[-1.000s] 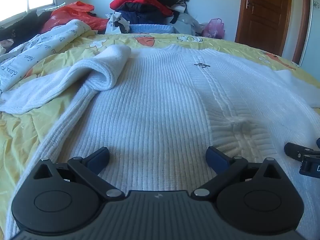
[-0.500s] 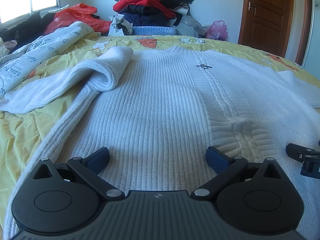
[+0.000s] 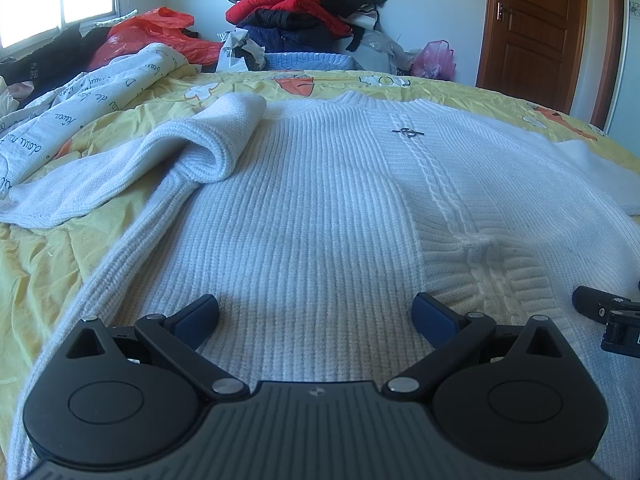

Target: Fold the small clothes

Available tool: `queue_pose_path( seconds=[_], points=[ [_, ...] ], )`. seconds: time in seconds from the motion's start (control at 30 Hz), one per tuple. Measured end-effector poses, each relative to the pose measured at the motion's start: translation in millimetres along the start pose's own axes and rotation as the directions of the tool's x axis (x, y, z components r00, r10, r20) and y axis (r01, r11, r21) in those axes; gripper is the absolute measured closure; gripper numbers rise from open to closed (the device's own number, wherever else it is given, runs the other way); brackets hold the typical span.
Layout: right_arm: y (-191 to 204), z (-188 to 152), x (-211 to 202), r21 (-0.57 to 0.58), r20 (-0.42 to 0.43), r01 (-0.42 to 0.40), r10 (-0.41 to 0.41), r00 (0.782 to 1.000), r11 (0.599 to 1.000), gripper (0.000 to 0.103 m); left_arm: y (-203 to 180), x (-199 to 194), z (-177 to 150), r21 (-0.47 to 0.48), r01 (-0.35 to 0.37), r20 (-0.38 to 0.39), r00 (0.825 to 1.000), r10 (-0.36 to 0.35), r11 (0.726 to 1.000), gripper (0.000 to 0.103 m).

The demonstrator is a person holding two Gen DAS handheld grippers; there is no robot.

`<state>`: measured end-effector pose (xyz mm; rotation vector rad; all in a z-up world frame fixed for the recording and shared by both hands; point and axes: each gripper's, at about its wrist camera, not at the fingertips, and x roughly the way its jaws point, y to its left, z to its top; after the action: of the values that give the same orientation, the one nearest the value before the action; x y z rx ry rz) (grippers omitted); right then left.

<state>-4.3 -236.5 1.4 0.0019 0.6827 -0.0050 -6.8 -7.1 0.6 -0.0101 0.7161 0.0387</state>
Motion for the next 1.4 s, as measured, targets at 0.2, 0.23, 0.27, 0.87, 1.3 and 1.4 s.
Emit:
queue_pose_path(
  seconds=[0.2,0.23,0.27,0.87,1.3,1.4],
  points=[
    [0.3,-0.1,0.1,0.000,0.000,0.000,0.000,1.000,1.000,0.000,-0.2,0.6,0.4,0.001,-0.001,0.000,1.000,0.001,1.000,0.000],
    [0.1,0.1,0.1,0.000,0.000,0.001,-0.001,1.000,1.000,0.000,-0.5,0.4,0.2,0.000,0.000,0.000,1.000,0.000,1.000,0.000],
    [0.6,-0.1,0.2,-0.001,0.000,0.001,-0.001,1.000,1.000,0.000,-0.4,0.6,0.4,0.000,-0.001,0.000,1.000,0.001,1.000,0.000],
    [-0.5,-0.5,1.3,-0.001,0.000,0.003,-0.003,1.000,1.000,0.000,-2.5,0.1,0.2,-0.002,0.004,0.000,1.000,-0.004,1.000,0.000],
    [-0.9,-0.4,2.2,0.001,0.001,0.001,-0.001,1.000,1.000,0.000,-2.2,-0.2,0.5,-0.002,0.004,0.000,1.000,-0.004,1.000,0.000],
    [-0.8,-0.8,1.7,0.001,0.000,0.001,-0.001,1.000,1.000,0.000,-1.6,0.0,0.5,-0.001,0.004,0.000,1.000,-0.004,1.000,0.000]
  ],
)
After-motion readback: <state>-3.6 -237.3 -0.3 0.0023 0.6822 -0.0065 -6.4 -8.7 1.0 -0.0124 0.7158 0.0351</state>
